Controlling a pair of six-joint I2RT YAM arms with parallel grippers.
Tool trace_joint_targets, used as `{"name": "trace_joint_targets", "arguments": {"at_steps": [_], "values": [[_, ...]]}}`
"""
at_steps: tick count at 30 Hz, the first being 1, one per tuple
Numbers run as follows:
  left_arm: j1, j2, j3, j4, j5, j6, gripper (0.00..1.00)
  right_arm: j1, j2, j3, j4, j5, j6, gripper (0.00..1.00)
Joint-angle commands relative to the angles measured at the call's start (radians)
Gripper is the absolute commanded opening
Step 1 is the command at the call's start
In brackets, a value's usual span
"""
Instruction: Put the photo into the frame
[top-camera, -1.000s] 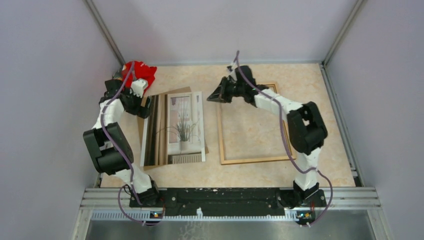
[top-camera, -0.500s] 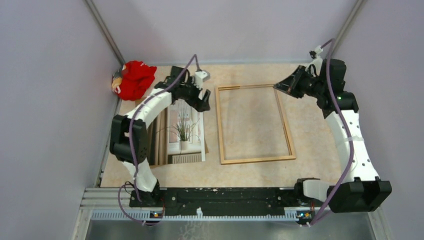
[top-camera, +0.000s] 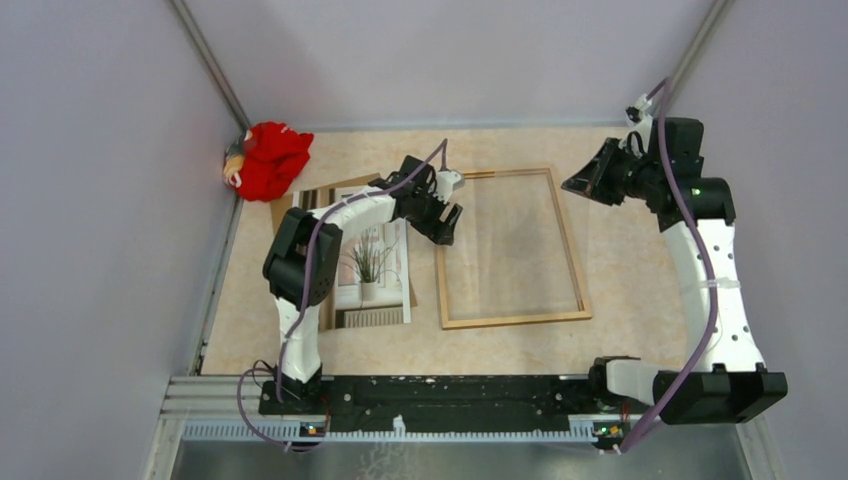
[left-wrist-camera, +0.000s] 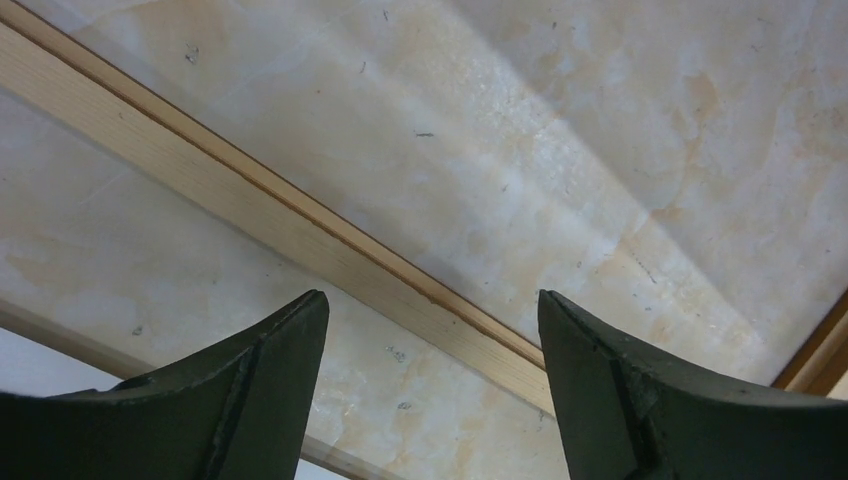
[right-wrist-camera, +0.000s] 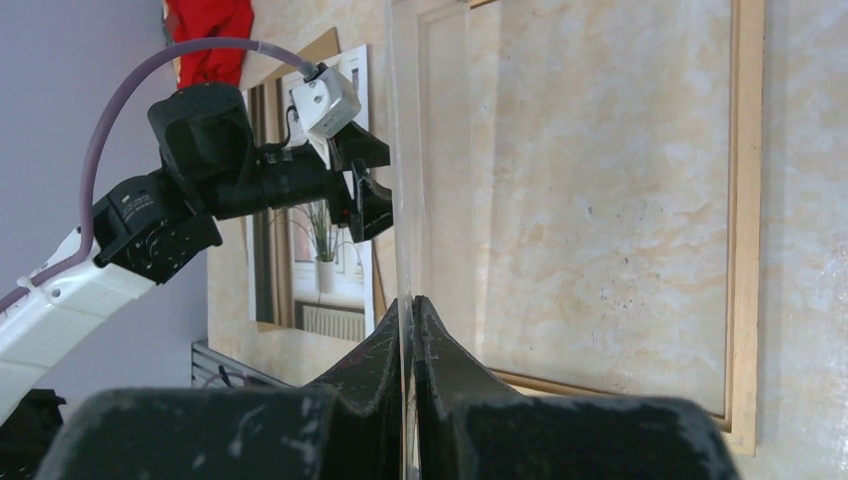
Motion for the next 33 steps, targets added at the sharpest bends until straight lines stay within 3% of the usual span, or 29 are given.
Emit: {"name": "trace_joint_targets", "arguments": {"at_steps": [1, 4, 10, 17, 21, 28, 33], "values": [[-0.022, 0.028, 0.029, 0.037, -0.1, -0.005, 0.78, -0.01, 0.004, 0.046, 0.003, 0.006, -0.013, 0.0], [-0.024, 0.041, 0.019, 0.037, -0.139, 0.013, 0.68, -0.01, 0.01, 0.041, 0.015, -0.018, -0.001, 0.0], [-0.024, 0.058, -0.013, 0.068, -0.189, 0.058, 0.57, -0.01, 0.011, -0.003, 0.051, -0.059, 0.026, 0.0], [-0.024, 0.094, 0.018, 0.077, -0.245, 0.136, 0.28, -0.01, -0.007, -0.062, 0.087, -0.087, 0.055, 0.0], [-0.025, 0.083, 0.03, 0.055, -0.212, 0.115, 0.27, -0.01, -0.017, -0.103, 0.114, -0.092, 0.072, 0.0], [-0.02, 0.01, -0.014, 0.016, -0.16, -0.04, 0.41, -0.01, -0.027, -0.163, 0.175, -0.074, 0.119, 0.0], [-0.008, -0.03, -0.074, 0.045, -0.204, -0.127, 0.37, -0.01, -0.029, -0.21, 0.206, -0.052, 0.155, 0.0]]}}
